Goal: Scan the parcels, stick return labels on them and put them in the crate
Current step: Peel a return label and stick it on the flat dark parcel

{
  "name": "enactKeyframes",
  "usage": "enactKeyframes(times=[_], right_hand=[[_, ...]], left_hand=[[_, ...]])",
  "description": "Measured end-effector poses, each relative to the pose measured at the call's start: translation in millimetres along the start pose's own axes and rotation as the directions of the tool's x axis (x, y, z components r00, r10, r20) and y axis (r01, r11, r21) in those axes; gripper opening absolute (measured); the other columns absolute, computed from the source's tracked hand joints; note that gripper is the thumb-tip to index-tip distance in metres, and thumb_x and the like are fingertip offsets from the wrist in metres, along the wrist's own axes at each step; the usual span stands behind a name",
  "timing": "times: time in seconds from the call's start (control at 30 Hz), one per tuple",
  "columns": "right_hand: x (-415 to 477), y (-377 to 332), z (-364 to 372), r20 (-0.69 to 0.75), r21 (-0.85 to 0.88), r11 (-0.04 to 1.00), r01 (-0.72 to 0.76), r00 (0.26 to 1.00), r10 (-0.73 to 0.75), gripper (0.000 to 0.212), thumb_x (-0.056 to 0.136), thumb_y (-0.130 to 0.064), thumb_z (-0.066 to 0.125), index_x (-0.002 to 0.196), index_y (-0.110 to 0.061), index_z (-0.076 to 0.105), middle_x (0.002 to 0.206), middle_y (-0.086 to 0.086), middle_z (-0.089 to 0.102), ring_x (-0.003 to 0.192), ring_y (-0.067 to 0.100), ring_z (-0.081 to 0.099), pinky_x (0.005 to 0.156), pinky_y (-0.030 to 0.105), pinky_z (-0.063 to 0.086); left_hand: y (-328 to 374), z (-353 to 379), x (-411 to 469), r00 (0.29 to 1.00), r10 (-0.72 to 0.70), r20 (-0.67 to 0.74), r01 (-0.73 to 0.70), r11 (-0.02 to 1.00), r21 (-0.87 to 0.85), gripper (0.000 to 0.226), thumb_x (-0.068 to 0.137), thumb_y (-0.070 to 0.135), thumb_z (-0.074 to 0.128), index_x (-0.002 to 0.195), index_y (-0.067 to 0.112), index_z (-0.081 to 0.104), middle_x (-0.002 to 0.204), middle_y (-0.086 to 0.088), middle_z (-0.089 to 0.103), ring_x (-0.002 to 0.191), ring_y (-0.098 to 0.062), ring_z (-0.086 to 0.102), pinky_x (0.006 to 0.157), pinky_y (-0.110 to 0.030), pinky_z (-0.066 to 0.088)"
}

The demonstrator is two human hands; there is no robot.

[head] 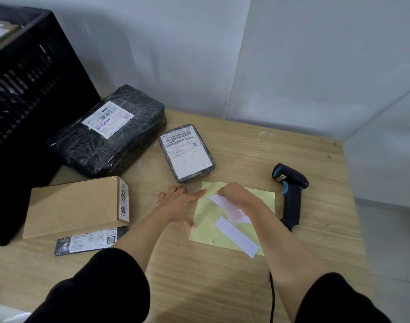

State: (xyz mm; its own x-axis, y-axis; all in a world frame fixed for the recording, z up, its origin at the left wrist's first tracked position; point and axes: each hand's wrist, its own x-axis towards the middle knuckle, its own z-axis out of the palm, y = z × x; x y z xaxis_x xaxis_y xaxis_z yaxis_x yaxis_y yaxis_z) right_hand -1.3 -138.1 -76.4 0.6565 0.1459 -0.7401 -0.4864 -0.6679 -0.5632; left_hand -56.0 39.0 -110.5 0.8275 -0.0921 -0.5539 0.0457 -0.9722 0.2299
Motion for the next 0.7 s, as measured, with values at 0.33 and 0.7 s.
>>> enactKeyframes(times=[0.33,0.7], right_hand=[[2.6,-3.1,2.0,0.017,-0.031,0.998,0.062,0.998,-0.062,0.009,0.097,-0.011,0.040,0.097,-0.008,0.049,0.101,0.012,0.049,0.091,0.022,0.045,0.060,0.021,0.036],[4.1,1.7,-1.9,-0.035,0.030,0.995,0.094,0.995,-0.092,0.012,0.098,-0.021,0.035,0.094,-0.013,0.044,0.106,0.014,0.058,0.078,0.019,0.044,0.065,0.030,0.033]], left_hand=[[0.4,0.6,1.0,1.000,0.002,-0.002,-0.002,0.999,0.034,0.103,0.060,0.056,0.077,0.142,0.056,0.014,0.136,-0.002,0.037,0.126,-0.023,0.025,0.096,-0.042,0.027],[1.3,0.9,-0.2,1.000,0.010,-0.009,-0.010,1.000,0.026,0.108,0.060,0.054,0.077,0.143,0.056,0.009,0.126,0.001,0.039,0.121,-0.022,0.029,0.094,-0.040,0.029]])
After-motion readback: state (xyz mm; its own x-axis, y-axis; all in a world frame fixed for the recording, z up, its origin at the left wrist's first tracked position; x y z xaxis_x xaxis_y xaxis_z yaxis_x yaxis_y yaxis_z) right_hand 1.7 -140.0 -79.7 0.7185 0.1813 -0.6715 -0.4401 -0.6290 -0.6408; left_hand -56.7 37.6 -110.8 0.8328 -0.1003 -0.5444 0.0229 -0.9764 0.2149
